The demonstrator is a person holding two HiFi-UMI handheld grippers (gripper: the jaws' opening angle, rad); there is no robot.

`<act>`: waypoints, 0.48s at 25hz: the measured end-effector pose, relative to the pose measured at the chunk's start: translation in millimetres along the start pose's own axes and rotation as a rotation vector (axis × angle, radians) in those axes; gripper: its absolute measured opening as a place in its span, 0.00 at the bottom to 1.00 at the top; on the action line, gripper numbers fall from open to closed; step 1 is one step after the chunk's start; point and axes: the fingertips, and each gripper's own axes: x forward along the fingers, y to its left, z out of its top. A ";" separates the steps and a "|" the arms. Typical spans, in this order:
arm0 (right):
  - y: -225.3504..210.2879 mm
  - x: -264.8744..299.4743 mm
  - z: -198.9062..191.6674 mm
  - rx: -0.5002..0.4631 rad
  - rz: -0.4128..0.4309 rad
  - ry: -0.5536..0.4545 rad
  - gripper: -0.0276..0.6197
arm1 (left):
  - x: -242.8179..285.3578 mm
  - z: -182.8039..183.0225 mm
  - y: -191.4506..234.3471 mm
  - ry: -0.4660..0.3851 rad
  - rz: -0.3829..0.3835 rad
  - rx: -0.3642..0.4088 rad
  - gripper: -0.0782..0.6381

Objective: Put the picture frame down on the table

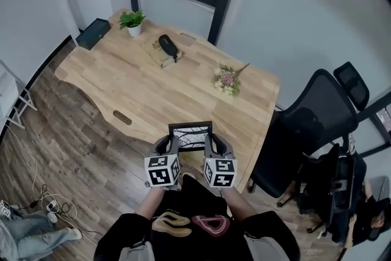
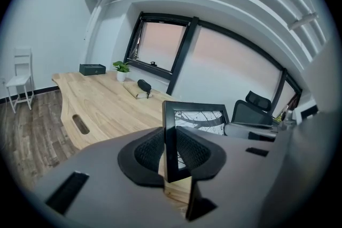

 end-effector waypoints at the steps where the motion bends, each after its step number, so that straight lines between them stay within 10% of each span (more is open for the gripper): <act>1: 0.2 4.9 1.7 -0.003 0.005 0.004 0.16 | 2.7 2.3 2.3 0.001 0.006 -0.002 0.22; 12: -9.3 60.2 21.1 -0.010 0.028 0.055 0.16 | 47.7 29.4 20.0 0.026 0.047 -0.018 0.22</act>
